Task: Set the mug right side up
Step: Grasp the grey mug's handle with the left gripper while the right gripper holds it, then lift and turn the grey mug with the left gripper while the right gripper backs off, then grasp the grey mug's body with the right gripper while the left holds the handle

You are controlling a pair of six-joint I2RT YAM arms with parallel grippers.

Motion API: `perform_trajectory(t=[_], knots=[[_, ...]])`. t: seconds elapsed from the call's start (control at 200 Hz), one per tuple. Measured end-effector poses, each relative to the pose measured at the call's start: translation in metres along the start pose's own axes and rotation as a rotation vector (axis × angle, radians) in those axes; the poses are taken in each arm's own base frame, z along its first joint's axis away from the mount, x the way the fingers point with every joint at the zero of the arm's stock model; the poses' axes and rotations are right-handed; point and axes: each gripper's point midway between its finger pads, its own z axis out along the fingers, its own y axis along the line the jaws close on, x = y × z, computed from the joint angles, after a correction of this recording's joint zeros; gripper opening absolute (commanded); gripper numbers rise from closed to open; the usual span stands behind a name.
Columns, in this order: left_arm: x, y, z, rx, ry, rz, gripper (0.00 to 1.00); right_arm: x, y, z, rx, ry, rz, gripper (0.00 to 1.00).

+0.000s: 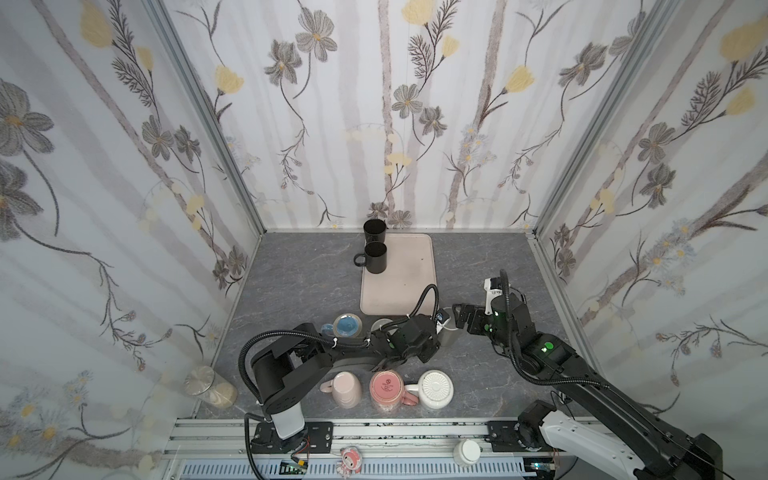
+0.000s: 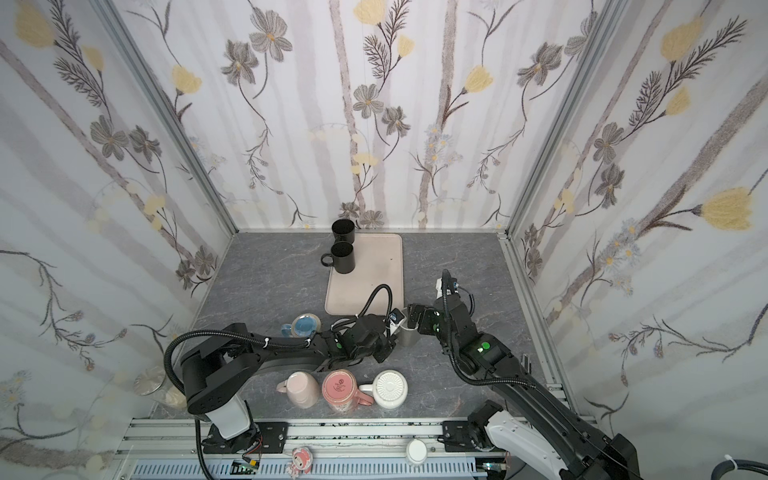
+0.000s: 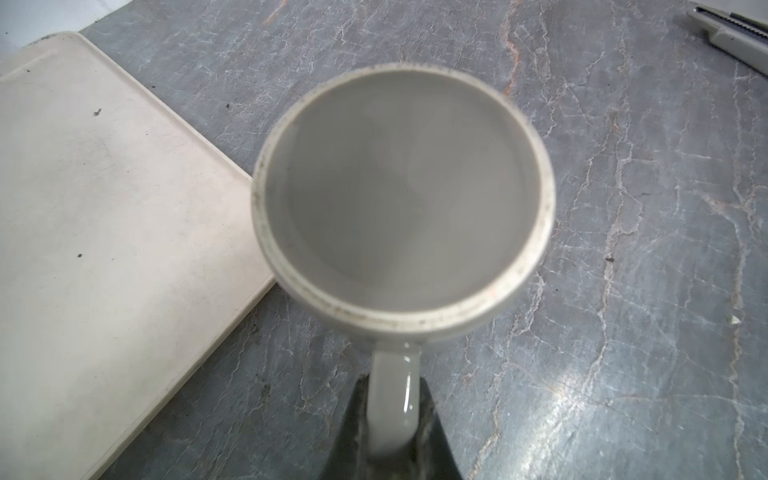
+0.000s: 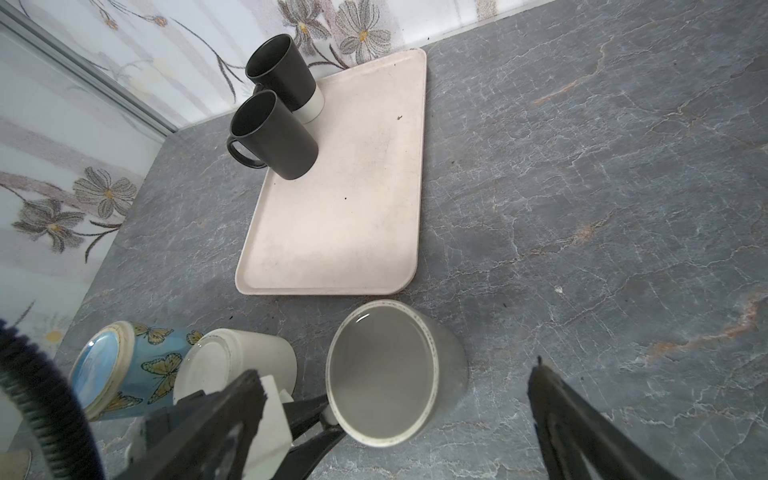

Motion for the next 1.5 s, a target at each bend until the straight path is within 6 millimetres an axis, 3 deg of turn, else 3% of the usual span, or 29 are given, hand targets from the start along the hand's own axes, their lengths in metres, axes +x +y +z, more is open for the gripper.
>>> perform_trajectory(t=[0.205, 0.455, 0.62, 0.769, 1.119, 1.344, 1.499], knots=[[-0.013, 0.007, -0.014, -0.028, -0.046, -0.018, 0.00, -0.005, -0.002, -0.009, -0.015, -0.048, 0.019, 0.98], [-0.056, 0.016, -0.043, -0.032, -0.189, -0.108, 0.00, -0.022, 0.005, -0.027, -0.094, -0.168, 0.050, 0.98], [-0.087, 0.050, -0.072, -0.041, -0.323, -0.253, 0.00, -0.030, 0.016, -0.033, -0.179, -0.229, 0.077, 0.97], [-0.095, 0.079, -0.104, -0.034, -0.445, -0.400, 0.00, -0.032, 0.029, -0.035, -0.287, -0.265, 0.113, 0.97], [-0.120, 0.105, -0.191, 0.047, -0.758, -0.545, 0.00, -0.034, 0.077, -0.016, -0.516, -0.209, 0.189, 0.99], [-0.103, 0.119, -0.219, 0.056, -0.858, -0.651, 0.00, -0.036, 0.120, -0.027, -0.739, -0.192, 0.172, 0.97], [-0.112, 0.126, -0.244, 0.096, -0.965, -0.706, 0.00, -0.031, 0.159, -0.037, -0.911, -0.146, 0.132, 0.92]])
